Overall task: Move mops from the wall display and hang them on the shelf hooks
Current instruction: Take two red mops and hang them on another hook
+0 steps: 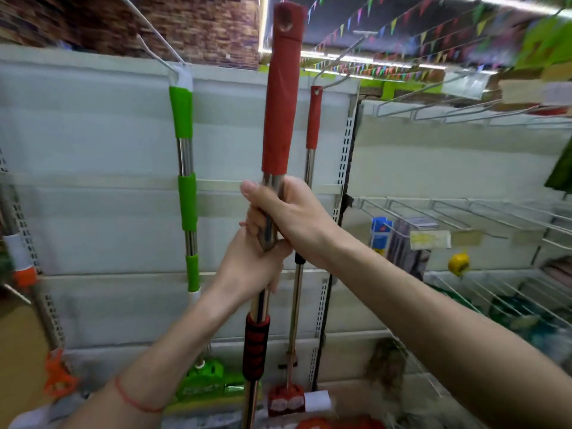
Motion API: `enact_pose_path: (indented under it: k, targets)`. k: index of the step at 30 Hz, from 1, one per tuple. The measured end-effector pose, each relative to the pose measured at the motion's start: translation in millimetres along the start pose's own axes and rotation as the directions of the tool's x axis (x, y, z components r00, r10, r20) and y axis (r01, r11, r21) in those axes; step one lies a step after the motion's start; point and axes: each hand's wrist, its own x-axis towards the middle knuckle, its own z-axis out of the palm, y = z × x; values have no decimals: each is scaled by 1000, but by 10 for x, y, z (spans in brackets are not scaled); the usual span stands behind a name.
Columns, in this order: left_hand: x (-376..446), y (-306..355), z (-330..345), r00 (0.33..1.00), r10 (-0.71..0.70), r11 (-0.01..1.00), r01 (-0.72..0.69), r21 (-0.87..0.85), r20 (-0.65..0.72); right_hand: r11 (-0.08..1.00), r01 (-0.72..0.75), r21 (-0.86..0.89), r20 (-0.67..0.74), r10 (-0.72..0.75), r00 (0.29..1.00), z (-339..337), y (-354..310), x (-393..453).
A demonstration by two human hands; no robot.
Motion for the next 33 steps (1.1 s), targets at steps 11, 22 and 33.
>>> enact_pose_path:
  k: [11, 22, 33]
  targets:
    - [161, 46, -13, 992, 60, 998, -64, 29, 115, 991, -44, 128, -252, 76, 965, -387, 165, 102]
    - [281, 132, -20, 987, 134, 990, -129, 55, -85, 986, -160, 38, -345, 163, 924, -822, 400, 125]
    - [370, 184, 47, 984, 143, 987, -134, 85, -109, 985, -172, 20, -433, 163, 887, -1172, 437, 373]
